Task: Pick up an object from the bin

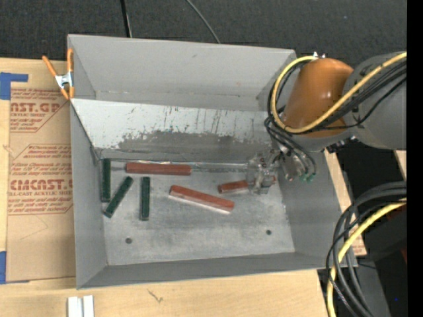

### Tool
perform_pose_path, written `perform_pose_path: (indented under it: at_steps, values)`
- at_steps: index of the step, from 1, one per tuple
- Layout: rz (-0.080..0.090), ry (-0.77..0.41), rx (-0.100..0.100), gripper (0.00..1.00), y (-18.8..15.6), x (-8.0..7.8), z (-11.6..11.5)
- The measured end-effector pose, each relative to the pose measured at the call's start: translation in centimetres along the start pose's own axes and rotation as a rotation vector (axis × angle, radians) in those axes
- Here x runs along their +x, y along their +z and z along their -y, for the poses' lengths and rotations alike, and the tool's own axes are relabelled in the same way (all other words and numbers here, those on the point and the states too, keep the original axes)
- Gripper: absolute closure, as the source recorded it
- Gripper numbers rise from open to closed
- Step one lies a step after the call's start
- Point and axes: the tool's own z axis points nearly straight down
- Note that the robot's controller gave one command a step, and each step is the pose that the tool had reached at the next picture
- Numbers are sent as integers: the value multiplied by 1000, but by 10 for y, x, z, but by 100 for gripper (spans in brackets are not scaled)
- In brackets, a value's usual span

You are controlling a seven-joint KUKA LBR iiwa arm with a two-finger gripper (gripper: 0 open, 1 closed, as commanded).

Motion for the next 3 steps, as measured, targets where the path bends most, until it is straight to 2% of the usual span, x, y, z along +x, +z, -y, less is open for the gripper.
perform_pose_path:
  at_steps: [1, 2, 3]
  values:
    - [7, 48, 2, 0, -30, -11, -15]
    - [7, 48, 2, 0, -30, -11, -15]
    - [5, 34, 1, 100, 56, -9, -12]
